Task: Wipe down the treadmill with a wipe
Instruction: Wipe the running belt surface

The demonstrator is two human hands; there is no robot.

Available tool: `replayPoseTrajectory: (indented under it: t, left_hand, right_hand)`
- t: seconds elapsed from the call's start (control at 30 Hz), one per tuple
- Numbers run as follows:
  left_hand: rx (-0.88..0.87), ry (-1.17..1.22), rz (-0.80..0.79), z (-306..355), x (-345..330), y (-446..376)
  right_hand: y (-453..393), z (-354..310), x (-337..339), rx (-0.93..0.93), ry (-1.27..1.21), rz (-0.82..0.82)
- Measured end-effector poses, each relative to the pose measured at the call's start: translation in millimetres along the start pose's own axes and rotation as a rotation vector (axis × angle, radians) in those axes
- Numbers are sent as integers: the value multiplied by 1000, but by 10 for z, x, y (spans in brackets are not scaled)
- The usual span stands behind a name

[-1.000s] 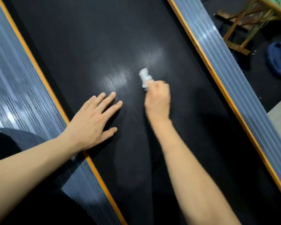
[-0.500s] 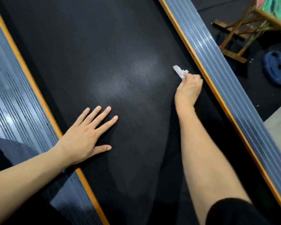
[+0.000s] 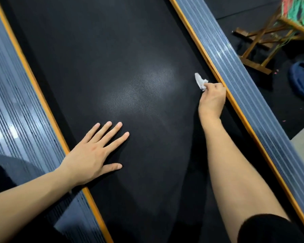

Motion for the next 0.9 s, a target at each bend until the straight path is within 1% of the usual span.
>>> replayPoseTrajectory:
  t: [0.03, 0.07, 0.1, 0.13, 0.2, 0.27, 0.33, 0.37, 0.4, 0.43, 0.47, 0.5, 0.53, 0.57, 0.6, 0.63, 0.67, 0.7, 0.77, 0.83, 0.87, 0.9]
  left_hand:
    - [3, 3, -8, 5, -2, 3]
    - [6, 6, -11, 10, -2, 1]
    - [10, 5, -12, 9, 5, 1]
    - [13, 1, -14, 9, 11, 2]
    - [12, -7, -18, 12, 21, -4]
    - [9, -9, -16, 18, 12, -1]
    - [6, -4, -4, 13, 2, -3]
    - [8, 1, -3, 10, 1, -3]
    - [5, 6, 4, 9, -5, -5]
    - [1, 10, 19, 10, -15, -9]
    - [-1, 13, 32, 9, -18, -7]
    - [-1, 20, 36, 10, -18, -5]
    - [-2, 28, 40, 9, -21, -2]
    - [-5, 33, 46, 11, -21, -1]
    - [-3, 38, 48, 20, -12, 0]
    - [3, 44, 45, 32, 13, -3]
    - [5, 48, 48, 49, 41, -11]
    - [-1, 48, 64, 70, 62, -13]
    - [-11, 43, 89, 85, 83, 16]
    - [-26, 26, 62, 78, 96, 99]
    - [-35, 16, 44, 59, 118, 143]
    - [-41, 6, 25, 34, 148, 186]
  right_hand:
    - [42, -116, -31, -28, 21, -2]
    - [140, -340, 14, 17, 16, 18]
    - [306, -623, 61, 125, -10, 37]
    - [540, -927, 112, 271, -61, 27]
    - [1051, -1436, 292, 548, -215, -55]
    - [1198, -1577, 364, 751, -336, -113]
    - [849, -1379, 279, 859, -302, -106]
    - [580, -1175, 181, 822, -204, -41]
    - [288, -940, 112, 702, -84, 41]
    - [33, -694, 62, 531, 17, 85]
    - [-146, -506, 19, 365, 65, 53]
    - [-250, -416, -24, 230, 64, -14]
    - [-276, -425, -52, 126, 58, -52]
    - [-241, -515, -56, 47, 71, -68]
    - [-147, -656, -32, 32, 94, -56]
    - [4, -841, 16, 78, 87, -15]
    - [221, -1062, 72, 169, 46, 17]
    - [489, -1280, 96, 301, -7, 10]
    - [1031, -1645, 237, 568, -177, -79]
    - [1132, -1679, 352, 755, -327, -107]
    - [984, -1593, 378, 798, -324, -91]
    - [771, -1441, 366, 794, -272, -58]
Point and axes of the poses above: each hand's wrist, its own y-axis away from the middle knuckle, its own x-axis out of the back of the hand, z = x × y, the point moved 3 cm from there along -y, towards the middle knuckle, and after that the axes turned 10 degrees about y, right-handed, at the moved point
